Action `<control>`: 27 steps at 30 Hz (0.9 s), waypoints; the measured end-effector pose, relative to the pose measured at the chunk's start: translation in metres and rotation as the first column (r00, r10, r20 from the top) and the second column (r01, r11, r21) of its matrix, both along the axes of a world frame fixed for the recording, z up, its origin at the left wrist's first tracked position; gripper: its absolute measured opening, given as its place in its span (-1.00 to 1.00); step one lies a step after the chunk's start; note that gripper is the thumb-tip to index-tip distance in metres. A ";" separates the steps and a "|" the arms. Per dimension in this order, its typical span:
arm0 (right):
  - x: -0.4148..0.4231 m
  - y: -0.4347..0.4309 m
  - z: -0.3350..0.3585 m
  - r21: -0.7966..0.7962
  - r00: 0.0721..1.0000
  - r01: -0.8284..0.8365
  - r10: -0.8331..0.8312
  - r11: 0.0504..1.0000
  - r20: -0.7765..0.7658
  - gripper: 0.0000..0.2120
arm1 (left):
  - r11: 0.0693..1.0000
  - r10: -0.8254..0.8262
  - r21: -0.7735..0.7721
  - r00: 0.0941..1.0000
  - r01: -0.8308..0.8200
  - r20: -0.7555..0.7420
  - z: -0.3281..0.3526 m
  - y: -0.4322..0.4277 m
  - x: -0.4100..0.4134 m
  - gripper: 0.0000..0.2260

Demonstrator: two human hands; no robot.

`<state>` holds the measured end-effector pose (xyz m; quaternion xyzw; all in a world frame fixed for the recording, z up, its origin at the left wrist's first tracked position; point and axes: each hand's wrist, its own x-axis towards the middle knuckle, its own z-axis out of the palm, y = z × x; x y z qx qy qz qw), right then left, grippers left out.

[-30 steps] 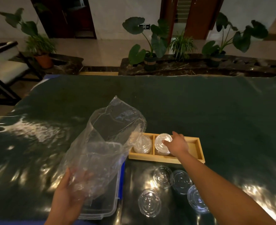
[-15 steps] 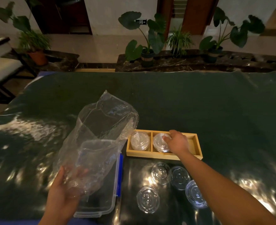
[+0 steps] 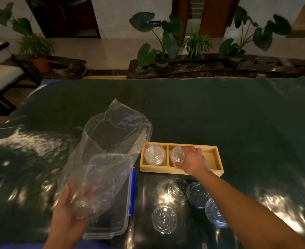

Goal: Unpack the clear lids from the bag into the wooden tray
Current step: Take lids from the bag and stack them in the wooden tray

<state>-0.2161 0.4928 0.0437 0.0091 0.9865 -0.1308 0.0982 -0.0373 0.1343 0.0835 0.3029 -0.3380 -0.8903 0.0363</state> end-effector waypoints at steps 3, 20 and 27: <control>0.000 0.002 0.001 -0.043 0.999 0.025 -0.024 0.999 0.025 -0.19 | 1.000 0.005 0.005 1.000 -0.006 0.008 0.001 -0.001 0.001 -0.63; 0.000 -0.058 0.002 0.070 0.938 -0.335 0.340 0.939 -0.070 -0.49 | 0.999 0.042 0.016 0.999 -0.041 -0.011 0.007 -0.013 0.008 -0.71; 0.002 -0.054 0.007 0.060 0.942 -0.315 0.319 0.947 -0.099 -0.51 | 0.998 0.065 0.020 0.998 -0.065 -0.013 0.005 -0.018 0.009 -0.67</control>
